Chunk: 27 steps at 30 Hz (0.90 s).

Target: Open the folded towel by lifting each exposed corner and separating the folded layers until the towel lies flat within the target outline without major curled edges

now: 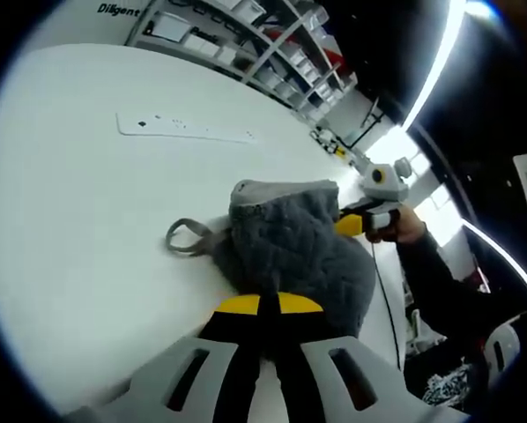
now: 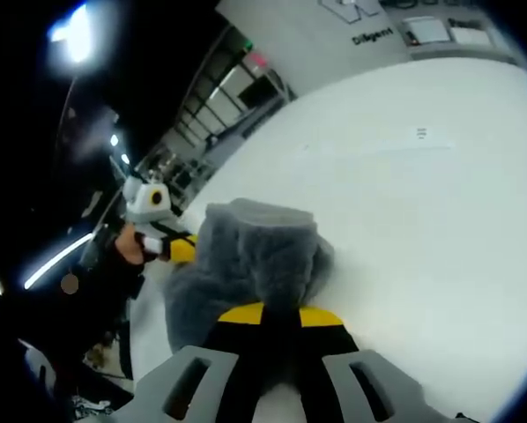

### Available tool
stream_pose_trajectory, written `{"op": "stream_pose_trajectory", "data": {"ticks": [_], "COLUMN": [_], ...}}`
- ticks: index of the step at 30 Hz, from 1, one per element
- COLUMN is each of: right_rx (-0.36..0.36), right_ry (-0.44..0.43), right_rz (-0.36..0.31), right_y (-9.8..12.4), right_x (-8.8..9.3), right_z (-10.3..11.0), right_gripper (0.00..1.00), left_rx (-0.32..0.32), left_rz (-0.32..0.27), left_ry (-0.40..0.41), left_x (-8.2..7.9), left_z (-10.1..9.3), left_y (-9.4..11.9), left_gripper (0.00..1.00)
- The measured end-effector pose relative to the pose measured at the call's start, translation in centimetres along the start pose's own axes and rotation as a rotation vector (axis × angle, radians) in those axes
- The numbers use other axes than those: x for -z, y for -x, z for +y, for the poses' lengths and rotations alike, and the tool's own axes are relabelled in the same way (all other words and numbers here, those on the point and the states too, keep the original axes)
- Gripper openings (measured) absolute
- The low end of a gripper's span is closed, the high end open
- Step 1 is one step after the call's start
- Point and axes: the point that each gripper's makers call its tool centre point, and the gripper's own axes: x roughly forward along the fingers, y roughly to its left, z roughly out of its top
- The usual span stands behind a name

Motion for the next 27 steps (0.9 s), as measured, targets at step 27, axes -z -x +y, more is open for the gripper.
{"op": "stream_pose_trajectory", "data": {"ticks": [27], "right_rx": [-0.002], "right_ry": [0.008], "right_rz": [-0.004], "right_y": [0.09], "right_x": [0.53], "right_z": [0.46], "right_gripper": [0.07], "left_rx": [0.007], "left_rz": [-0.006], "left_ry": [0.013], "left_x": [0.79], "left_z": [-0.39], "left_y": [0.24], "left_gripper": [0.01]}}
